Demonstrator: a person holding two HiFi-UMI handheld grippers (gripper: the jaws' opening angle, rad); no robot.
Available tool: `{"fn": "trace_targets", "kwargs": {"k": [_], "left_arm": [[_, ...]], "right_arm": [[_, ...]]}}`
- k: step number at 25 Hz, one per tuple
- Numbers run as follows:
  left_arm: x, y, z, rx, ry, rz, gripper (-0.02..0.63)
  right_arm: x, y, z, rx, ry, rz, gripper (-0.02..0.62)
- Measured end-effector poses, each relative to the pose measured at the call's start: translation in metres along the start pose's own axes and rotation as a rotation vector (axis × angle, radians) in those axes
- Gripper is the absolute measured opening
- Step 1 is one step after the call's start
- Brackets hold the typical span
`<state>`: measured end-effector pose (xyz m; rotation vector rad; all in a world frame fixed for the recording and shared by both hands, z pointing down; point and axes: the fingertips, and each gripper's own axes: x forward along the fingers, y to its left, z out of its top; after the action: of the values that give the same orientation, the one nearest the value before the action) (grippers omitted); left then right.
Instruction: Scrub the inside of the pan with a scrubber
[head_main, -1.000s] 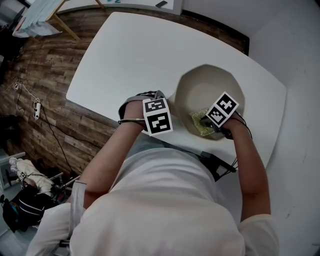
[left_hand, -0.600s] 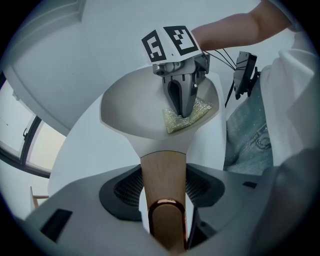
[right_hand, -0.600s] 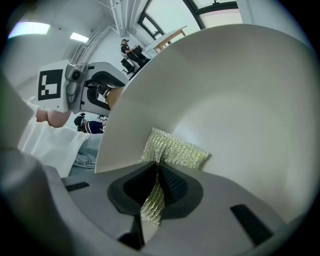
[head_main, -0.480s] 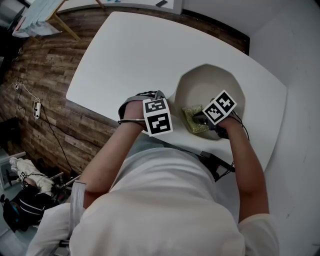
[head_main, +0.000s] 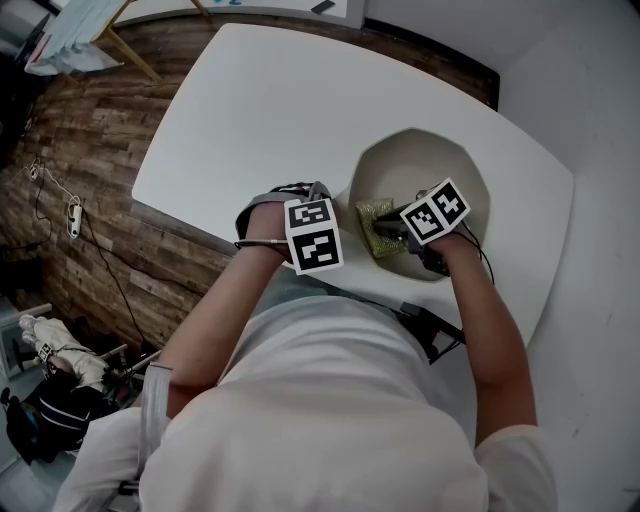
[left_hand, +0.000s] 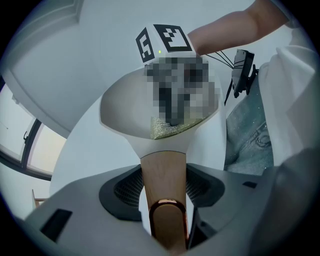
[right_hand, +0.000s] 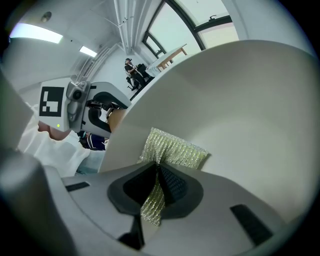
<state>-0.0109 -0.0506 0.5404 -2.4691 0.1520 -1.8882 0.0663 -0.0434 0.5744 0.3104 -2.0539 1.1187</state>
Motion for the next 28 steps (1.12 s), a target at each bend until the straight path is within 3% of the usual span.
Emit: {"fn": "trace_targets", "kwargs": {"k": [13,28], "left_arm": [[0.001,-0.001,0.0,0.026,-0.006,0.003,0.244],[-0.002,-0.001,0.002,0.034,-0.01,0.001,0.244]], "right_arm": [[0.001,-0.011,0.033,-0.049,-0.147,-0.059,0.037],[-0.013,-0.042,0.06,-0.116,-0.25,-0.27,0.037]]}}
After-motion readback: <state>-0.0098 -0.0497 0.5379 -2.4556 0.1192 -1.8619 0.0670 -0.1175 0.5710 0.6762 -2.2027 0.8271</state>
